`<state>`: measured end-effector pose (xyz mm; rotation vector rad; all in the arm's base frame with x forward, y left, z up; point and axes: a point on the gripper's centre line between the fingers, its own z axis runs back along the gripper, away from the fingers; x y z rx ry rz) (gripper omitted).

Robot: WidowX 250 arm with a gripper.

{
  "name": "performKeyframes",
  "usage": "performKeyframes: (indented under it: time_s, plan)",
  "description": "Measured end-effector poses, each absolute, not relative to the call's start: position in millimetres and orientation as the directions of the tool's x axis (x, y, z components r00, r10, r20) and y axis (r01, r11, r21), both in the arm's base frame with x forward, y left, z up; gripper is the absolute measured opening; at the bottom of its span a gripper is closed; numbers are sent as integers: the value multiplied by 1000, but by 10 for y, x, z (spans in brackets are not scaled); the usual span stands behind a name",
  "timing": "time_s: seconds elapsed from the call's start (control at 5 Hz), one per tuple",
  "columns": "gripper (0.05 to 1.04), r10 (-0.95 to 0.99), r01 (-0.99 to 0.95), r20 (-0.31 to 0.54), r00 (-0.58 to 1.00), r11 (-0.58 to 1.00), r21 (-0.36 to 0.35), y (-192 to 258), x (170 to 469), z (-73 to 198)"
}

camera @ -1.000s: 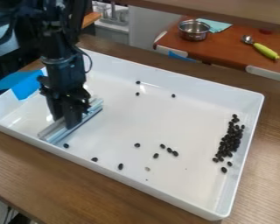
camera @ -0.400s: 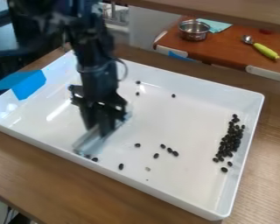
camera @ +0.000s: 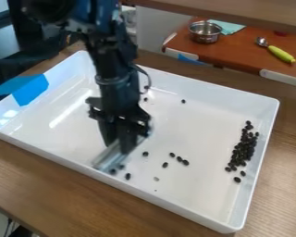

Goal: Sweep into pile

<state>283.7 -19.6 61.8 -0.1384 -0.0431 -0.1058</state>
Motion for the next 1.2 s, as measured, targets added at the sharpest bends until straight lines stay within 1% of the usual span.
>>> performKeyframes:
  time_s: [0.4, 0.8, 1.0, 1.2]
  plan:
    - [336, -63, 69, 41, 997, 980, -185, -456, 2851, 606]
    - [336, 68, -55, 43, 997, 964, -259, -633, 2981, 606]
    - [336, 113, -91, 61, 992, 951, -294, -734, 3039, 608]
    - [336, 154, -123, 77, 985, 942, -311, -766, 3133, 617]
